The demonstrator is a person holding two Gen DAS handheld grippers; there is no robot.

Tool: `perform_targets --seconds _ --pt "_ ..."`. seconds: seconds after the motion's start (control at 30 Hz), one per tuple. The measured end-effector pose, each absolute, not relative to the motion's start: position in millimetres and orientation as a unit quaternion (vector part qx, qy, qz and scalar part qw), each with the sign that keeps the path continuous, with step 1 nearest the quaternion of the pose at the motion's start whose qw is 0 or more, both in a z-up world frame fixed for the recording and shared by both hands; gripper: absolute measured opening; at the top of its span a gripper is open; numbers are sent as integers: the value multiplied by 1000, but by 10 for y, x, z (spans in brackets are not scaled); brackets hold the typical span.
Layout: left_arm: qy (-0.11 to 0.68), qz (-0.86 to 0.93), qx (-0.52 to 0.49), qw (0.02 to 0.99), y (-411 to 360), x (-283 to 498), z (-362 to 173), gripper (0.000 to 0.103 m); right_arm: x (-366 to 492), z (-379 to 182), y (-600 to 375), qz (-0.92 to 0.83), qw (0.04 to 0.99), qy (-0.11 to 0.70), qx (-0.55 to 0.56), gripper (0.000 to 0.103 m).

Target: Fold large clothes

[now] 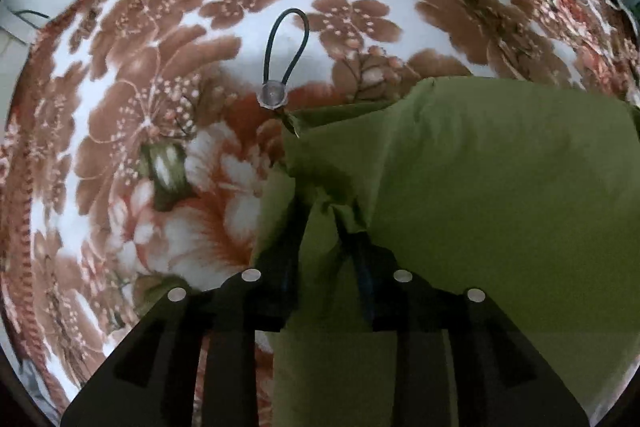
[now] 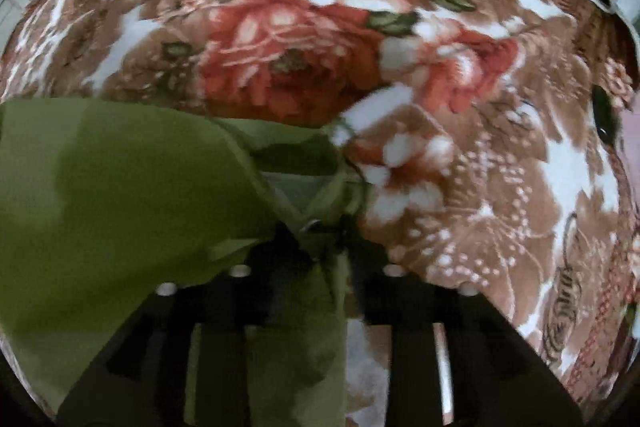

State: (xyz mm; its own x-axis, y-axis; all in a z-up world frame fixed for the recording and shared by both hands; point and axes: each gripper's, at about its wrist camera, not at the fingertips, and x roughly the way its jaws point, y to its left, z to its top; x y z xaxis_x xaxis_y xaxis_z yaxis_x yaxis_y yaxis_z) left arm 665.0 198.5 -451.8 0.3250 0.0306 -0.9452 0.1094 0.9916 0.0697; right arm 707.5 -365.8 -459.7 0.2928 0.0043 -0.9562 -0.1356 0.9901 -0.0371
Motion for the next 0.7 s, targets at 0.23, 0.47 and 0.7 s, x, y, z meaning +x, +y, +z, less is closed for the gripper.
perform_targets --seconds 0.23,0.47,0.7 --pt "531 26 96 842 2052 6554 -3977 84 6968 -4087 -3571 -12 817 557 -146 76" --pt "437 -16 42 898 1226 6076 -3480 98 6505 -3604 -2379 107 865 480 -98 98" --pt "449 -26 41 892 382 5918 -4143 98 6306 -4195 -1566 50 869 485 -84 98"
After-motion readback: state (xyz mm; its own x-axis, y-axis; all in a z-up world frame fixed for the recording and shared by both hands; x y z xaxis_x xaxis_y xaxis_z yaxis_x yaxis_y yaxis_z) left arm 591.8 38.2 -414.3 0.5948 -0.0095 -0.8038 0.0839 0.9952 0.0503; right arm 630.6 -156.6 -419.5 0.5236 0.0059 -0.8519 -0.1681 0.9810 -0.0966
